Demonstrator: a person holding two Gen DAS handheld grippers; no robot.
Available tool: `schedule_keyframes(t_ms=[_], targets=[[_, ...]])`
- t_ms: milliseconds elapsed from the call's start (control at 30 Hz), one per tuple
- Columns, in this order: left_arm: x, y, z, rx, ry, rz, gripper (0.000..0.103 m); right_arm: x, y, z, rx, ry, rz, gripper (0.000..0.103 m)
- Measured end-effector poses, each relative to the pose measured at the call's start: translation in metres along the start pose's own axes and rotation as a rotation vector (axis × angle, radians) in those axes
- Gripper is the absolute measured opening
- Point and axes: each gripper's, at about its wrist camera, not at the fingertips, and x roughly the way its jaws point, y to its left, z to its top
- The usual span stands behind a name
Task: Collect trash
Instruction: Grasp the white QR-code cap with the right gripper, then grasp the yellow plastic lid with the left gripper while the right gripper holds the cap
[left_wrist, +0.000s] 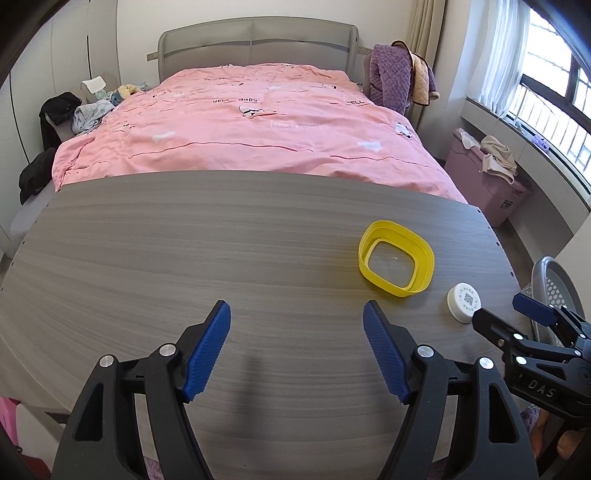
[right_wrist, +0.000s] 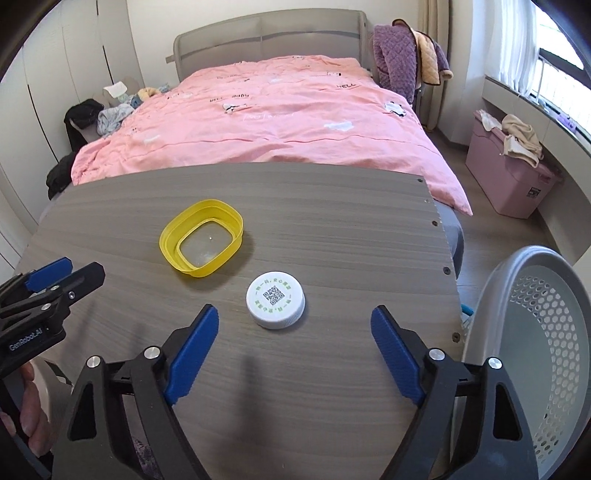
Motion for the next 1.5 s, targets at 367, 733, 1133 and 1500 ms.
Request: schedule_keyframes(t_ms=[367,733,1133,1500], targets=[[0.014,0.002,0.003,-0.004,0.023,-0.013,0.071,0.027,0.014,0.003,-0.057,0.041,-0.054,0.061],[0.022,-0.015,0.005,0.029,0.054,-0.049,0.073,0.020,0.001,0.002,-0.008,0.036,0.016,0.039],[0.040,-0.057,0.009,0.080,0.119,-0.107,0.077,-0.012,-0.036,-0.002,0.113,-0.016,0.070,0.039],[0.060,-0.092,0.018,0.153,0.147,-0.043,0.080,-0.015,-0.052,-0.005,0.165,-0.040,0.130,0.039]])
